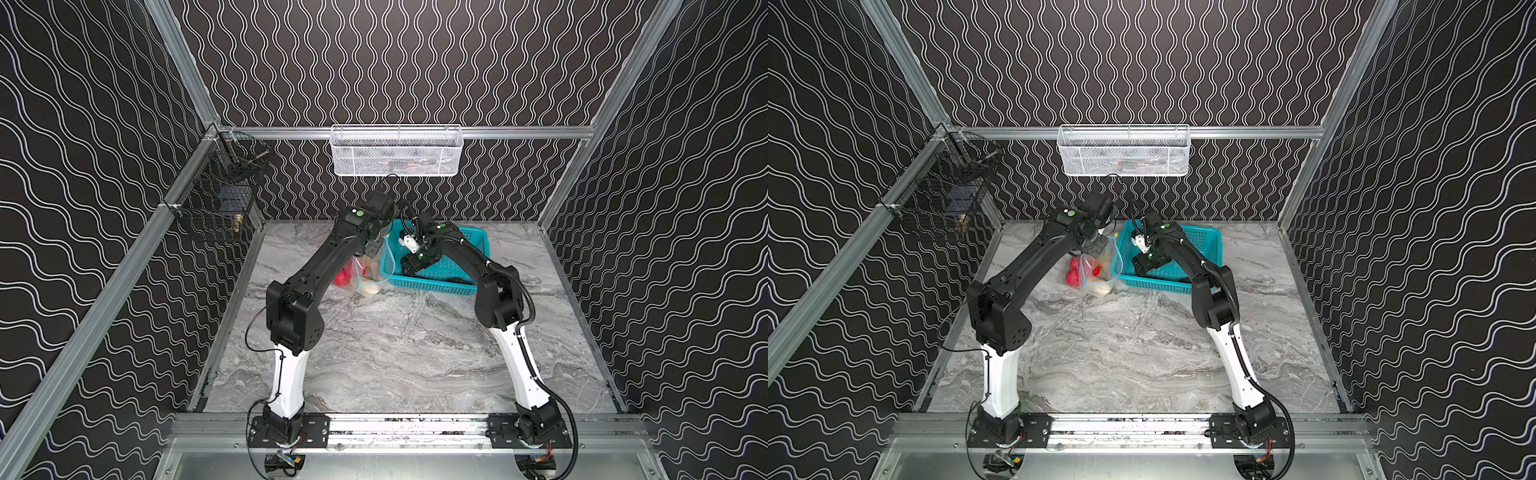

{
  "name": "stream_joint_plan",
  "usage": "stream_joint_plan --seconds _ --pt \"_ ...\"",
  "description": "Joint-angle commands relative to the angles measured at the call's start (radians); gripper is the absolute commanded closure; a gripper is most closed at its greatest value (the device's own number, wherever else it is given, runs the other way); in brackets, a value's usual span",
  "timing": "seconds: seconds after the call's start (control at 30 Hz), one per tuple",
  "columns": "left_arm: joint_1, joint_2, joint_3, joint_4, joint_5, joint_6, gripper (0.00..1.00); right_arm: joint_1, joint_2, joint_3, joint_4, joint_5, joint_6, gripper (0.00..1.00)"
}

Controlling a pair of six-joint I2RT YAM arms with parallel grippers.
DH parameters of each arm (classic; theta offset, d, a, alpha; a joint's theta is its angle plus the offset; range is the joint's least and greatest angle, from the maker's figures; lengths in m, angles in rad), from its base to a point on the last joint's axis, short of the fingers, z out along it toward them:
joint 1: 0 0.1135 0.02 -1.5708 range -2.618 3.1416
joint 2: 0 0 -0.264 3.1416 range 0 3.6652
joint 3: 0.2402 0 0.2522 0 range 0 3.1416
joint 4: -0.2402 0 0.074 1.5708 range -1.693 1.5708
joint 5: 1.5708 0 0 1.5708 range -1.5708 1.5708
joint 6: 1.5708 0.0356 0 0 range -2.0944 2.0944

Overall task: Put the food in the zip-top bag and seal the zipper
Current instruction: 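Lower the right gripper into the basket toward the dark eggplant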

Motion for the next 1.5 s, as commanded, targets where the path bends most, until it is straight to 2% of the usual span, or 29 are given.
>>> stream_joint_plan --seconds 0.0,0.1,0.2,0.33,0.43,0.67,0.93,1.33,1.47 --pt "0.001 0.0 0.009 -0.005 -0.01 -0.02 1.0 -0.005 -0.036 0.034 -0.012 0.096 0.117 0.15" --pt "0.001 -0.005 0.003 0.001 -0.012 -0.018 1.0 -0.005 -0.084 0.047 -0.037 0.19 0.242 0.1" --pt "0.001 -0.005 0.001 0.001 -0.009 -0.019 1.0 -0.016 -0.167 -0.029 -0.031 0.216 0.373 0.1" --pt "0.0 -0.009 0.002 0.001 -0.006 -0.019 1.0 -0.058 -0.234 -0.111 -0.079 0.23 0.559 0.15" --pt "0.001 -0.019 -0.005 0.005 0.0 -0.019 1.0 -0.064 -0.239 -0.129 -0.152 0.25 0.616 0.19" --pt "0.0 -0.056 -0.04 0.031 -0.022 -0.01 1.0 -0.062 -0.236 -0.168 -0.253 0.348 0.546 0.17" --pt "0.001 -0.066 -0.054 0.038 -0.015 -0.009 1.0 -0.064 -0.212 -0.189 -0.32 0.423 0.445 0.09" --pt "0.0 -0.047 -0.035 0.026 -0.018 -0.011 1.0 -0.08 -0.16 -0.248 -0.283 0.393 0.4 0.07" --pt "0.0 -0.037 -0.023 0.02 -0.02 -0.012 1.0 -0.092 -0.141 -0.251 -0.279 0.39 0.401 0.1"
